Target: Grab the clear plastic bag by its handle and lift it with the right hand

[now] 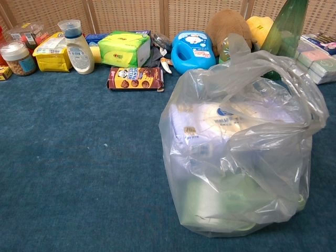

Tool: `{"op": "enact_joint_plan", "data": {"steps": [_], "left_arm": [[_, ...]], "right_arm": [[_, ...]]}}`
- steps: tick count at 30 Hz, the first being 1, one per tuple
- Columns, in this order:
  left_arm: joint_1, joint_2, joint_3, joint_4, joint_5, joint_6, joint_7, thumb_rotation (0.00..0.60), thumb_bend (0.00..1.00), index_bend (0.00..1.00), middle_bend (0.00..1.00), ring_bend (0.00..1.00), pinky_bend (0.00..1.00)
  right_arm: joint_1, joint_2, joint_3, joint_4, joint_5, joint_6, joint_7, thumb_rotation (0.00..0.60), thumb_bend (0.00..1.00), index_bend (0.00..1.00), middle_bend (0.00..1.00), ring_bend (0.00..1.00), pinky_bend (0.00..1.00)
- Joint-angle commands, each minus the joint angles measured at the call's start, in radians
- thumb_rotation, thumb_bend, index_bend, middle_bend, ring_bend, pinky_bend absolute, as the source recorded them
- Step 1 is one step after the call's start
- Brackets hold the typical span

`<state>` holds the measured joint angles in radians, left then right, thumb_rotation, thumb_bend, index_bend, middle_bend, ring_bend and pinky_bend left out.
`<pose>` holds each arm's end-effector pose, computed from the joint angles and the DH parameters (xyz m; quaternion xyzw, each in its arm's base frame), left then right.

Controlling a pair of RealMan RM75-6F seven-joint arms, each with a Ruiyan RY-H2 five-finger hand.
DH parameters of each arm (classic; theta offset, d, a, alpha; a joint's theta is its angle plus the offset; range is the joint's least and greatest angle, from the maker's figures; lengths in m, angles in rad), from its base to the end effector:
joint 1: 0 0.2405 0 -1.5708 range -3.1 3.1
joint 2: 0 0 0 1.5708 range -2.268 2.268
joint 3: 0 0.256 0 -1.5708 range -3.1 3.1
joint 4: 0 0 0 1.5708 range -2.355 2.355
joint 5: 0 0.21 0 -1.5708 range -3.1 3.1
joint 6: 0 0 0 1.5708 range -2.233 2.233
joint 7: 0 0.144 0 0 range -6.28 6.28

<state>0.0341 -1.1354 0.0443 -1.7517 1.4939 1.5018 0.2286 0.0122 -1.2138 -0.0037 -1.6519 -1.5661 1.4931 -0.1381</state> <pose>-0.3051 0.1231 0.1328 -0.6025 -0.4251 -0.3057 0.6024 -0.2992 -0.1464 0.1168 0.6116 -0.4054 0.3669 0.5718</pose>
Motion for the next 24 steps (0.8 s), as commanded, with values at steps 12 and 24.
{"op": "enact_joint_plan", "data": {"steps": [12,24], "left_arm": [[-0.011,-0.003,-0.007,-0.005,-0.003,-0.011,0.0,0.0,0.14,0.06,0.03,0.0,0.0],[-0.019,-0.01,-0.011,0.007,-0.011,-0.025,-0.011,0.0,0.14,0.06,0.03,0.0,0.0]], "right_arm": [[0.009,0.022,0.009,-0.027,0.006,-0.006,0.063,0.0,0.27,0.11,0.2,0.15,0.22],[0.068,0.113,-0.018,-0.119,-0.025,-0.116,0.394,0.0,0.23,0.15,0.22,0.18,0.23]]}}
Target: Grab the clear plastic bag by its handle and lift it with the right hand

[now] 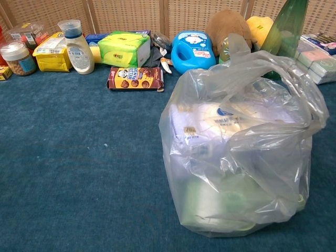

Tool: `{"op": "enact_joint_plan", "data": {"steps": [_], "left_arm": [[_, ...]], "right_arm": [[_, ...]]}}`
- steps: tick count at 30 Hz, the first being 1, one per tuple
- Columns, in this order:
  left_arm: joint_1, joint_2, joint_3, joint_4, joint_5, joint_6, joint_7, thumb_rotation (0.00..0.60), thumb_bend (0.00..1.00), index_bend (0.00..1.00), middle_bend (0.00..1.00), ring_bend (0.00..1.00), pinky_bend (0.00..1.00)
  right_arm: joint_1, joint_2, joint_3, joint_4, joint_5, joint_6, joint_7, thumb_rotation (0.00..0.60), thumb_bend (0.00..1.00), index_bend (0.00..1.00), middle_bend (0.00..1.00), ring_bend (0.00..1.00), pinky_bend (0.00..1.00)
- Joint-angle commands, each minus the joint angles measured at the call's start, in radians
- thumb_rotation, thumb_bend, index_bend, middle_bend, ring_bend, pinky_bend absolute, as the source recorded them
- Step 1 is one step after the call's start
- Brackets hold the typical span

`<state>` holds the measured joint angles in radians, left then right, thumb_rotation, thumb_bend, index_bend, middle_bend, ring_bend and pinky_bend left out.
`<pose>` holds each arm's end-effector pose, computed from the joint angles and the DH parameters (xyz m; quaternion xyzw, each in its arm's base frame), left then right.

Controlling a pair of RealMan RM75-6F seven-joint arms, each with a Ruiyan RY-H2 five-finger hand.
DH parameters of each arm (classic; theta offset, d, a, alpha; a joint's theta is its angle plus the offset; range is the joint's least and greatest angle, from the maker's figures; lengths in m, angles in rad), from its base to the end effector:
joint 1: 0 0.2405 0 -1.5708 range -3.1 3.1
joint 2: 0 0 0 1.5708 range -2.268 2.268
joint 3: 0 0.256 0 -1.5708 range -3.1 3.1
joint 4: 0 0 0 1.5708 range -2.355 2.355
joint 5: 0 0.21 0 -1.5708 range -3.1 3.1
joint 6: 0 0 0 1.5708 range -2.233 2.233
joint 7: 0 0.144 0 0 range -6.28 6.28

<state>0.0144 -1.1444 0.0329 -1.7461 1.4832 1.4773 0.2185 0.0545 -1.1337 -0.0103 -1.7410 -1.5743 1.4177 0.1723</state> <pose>-0.3046 0.1311 0.1289 -0.6044 -0.4289 -0.3106 0.5952 -0.2852 -0.1557 0.1237 0.5668 -0.5073 0.4390 0.4782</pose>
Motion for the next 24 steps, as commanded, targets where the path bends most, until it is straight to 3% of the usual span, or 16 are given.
{"op": "enact_joint_plan", "data": {"steps": [1,9,24], "left_arm": [[0.001,-0.001,0.001,0.002,-0.001,0.0,-0.001,0.0,0.14,0.06,0.03,0.0,0.0],[-0.003,0.0,-0.001,0.007,-0.007,-0.007,-0.006,0.0,0.14,0.06,0.03,0.0,0.0],[-0.014,-0.005,0.001,0.028,-0.007,-0.026,-0.035,0.0,0.14,0.06,0.03,0.0,0.0]], "right_arm": [[0.033,0.04,-0.016,-0.038,-0.023,-0.052,0.117,0.0,0.23,0.15,0.23,0.19,0.23],[0.092,0.076,-0.035,-0.09,-0.097,-0.105,0.365,0.0,0.14,0.21,0.28,0.22,0.24],[0.184,0.021,-0.033,-0.165,-0.164,-0.168,0.399,0.0,0.13,0.25,0.28,0.23,0.24]]}}
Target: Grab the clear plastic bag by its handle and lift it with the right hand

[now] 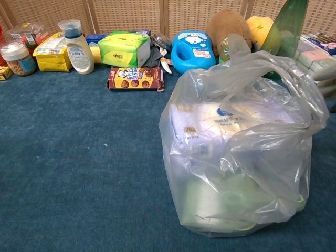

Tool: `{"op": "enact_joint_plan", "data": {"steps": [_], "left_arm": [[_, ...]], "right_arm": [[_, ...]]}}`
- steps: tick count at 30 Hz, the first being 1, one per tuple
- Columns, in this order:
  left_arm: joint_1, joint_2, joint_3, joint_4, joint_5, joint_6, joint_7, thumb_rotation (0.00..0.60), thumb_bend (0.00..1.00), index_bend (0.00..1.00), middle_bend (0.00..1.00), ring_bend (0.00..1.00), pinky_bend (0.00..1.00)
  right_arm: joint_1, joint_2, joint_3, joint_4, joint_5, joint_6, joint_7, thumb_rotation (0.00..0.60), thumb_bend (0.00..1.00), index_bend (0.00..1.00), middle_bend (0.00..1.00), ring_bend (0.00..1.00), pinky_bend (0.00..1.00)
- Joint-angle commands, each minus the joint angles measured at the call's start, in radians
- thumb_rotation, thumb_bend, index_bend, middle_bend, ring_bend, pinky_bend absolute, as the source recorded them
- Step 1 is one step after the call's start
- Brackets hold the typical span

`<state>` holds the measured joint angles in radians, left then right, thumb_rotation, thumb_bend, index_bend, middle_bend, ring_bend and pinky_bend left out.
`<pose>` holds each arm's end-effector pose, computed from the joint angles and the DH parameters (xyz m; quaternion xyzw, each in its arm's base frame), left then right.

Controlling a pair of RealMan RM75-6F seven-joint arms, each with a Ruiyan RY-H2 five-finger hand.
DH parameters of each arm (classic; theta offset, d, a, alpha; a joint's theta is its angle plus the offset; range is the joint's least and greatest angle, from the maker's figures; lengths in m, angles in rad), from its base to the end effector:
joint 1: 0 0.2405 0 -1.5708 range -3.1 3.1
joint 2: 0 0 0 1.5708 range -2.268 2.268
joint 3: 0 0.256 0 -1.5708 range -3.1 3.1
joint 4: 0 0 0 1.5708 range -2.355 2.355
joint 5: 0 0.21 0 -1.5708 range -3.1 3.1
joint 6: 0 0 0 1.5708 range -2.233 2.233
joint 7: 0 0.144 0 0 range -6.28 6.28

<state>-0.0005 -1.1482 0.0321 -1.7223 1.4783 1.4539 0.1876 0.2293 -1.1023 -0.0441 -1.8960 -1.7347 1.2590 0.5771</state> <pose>-0.3087 0.1352 0.1265 -0.6077 -0.4347 -0.3113 0.5871 -0.2104 -0.1772 0.0962 0.5523 -0.6133 0.5187 0.2228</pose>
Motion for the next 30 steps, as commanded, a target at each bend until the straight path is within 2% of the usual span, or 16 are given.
{"op": "enact_joint_plan", "data": {"steps": [1,9,20,25,28,30], "left_arm": [[0.001,-0.003,0.002,0.008,-0.004,-0.004,-0.007,0.0,0.14,0.06,0.03,0.0,0.0],[-0.008,-0.018,0.004,0.041,-0.008,-0.025,-0.036,0.0,0.14,0.06,0.03,0.0,0.0],[-0.024,-0.032,0.002,0.082,-0.01,-0.052,-0.073,0.0,0.14,0.06,0.03,0.0,0.0],[-0.022,-0.039,0.005,0.098,-0.016,-0.057,-0.085,0.0,0.14,0.06,0.03,0.0,0.0],[-0.02,-0.042,0.004,0.114,-0.025,-0.058,-0.096,0.0,0.14,0.06,0.03,0.0,0.0],[-0.02,-0.044,0.004,0.119,-0.026,-0.059,-0.1,0.0,0.14,0.06,0.03,0.0,0.0]], "right_arm": [[0.014,-0.017,0.0,-0.014,-0.004,-0.015,-0.009,0.0,0.13,0.25,0.28,0.23,0.24],[0.058,-0.077,0.012,-0.056,0.015,-0.067,-0.069,0.0,0.13,0.25,0.28,0.22,0.24],[0.102,-0.134,0.04,-0.093,0.097,-0.119,-0.104,0.0,0.13,0.25,0.28,0.22,0.24],[0.129,-0.145,0.045,-0.131,0.129,-0.159,-0.043,0.0,0.13,0.25,0.28,0.22,0.24],[0.163,-0.13,0.072,-0.189,0.151,-0.186,0.123,0.0,0.13,0.26,0.3,0.22,0.24],[0.173,-0.123,0.084,-0.198,0.151,-0.183,0.182,0.0,0.13,0.28,0.31,0.23,0.24]]}}
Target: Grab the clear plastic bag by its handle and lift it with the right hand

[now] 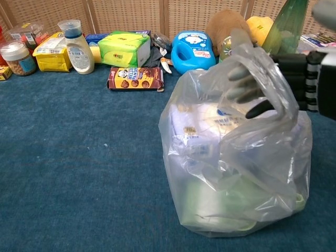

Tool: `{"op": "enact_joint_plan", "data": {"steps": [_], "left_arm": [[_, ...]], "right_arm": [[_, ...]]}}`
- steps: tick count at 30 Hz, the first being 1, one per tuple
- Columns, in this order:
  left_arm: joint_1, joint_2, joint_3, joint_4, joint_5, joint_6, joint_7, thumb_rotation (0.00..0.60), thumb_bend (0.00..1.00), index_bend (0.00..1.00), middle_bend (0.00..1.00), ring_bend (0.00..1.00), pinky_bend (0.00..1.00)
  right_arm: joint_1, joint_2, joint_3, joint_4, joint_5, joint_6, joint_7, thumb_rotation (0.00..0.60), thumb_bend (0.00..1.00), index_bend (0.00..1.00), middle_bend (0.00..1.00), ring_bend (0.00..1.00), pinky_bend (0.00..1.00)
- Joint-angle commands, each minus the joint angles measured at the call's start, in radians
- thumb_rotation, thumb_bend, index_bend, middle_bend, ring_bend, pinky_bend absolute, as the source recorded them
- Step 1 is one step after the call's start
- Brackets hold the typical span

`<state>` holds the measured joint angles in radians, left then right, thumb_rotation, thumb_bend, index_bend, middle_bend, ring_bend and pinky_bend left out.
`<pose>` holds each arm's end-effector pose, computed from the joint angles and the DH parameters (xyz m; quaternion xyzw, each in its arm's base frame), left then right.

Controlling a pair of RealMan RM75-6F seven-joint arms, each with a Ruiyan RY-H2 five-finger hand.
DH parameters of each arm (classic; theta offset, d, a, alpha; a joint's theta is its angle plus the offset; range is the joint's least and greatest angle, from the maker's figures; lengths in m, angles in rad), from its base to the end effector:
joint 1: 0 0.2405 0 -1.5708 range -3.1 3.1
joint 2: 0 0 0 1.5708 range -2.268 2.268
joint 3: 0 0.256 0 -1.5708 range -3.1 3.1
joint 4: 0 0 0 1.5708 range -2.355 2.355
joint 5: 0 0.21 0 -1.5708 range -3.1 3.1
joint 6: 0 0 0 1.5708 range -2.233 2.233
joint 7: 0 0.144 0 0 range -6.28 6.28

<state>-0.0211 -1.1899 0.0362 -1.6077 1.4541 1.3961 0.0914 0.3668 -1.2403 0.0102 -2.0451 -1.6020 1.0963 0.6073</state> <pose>-0.3314 0.1393 0.1154 -0.6078 -0.4577 -0.3017 0.5745 -0.1382 -0.1929 0.0525 0.5058 -0.6811 0.5222 0.0869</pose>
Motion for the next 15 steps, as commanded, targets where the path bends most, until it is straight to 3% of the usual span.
{"op": "enact_joint_plan", "data": {"steps": [1,8,15], "left_arm": [[0.001,-0.003,0.001,0.007,-0.002,-0.002,-0.005,0.0,0.14,0.06,0.03,0.0,0.0],[0.001,-0.008,0.002,0.017,-0.011,-0.01,-0.012,0.0,0.14,0.06,0.03,0.0,0.0],[0.001,-0.007,0.003,0.02,-0.013,-0.01,-0.016,0.0,0.14,0.06,0.03,0.0,0.0]], "right_arm": [[0.039,0.015,0.036,-0.053,0.018,-0.015,0.182,0.0,0.13,0.29,0.32,0.23,0.24],[0.051,0.023,0.075,-0.136,0.07,0.006,0.479,0.0,0.13,0.32,0.35,0.26,0.24],[0.081,0.101,0.15,-0.207,0.154,-0.029,0.746,0.0,0.13,0.34,0.38,0.3,0.24]]}}
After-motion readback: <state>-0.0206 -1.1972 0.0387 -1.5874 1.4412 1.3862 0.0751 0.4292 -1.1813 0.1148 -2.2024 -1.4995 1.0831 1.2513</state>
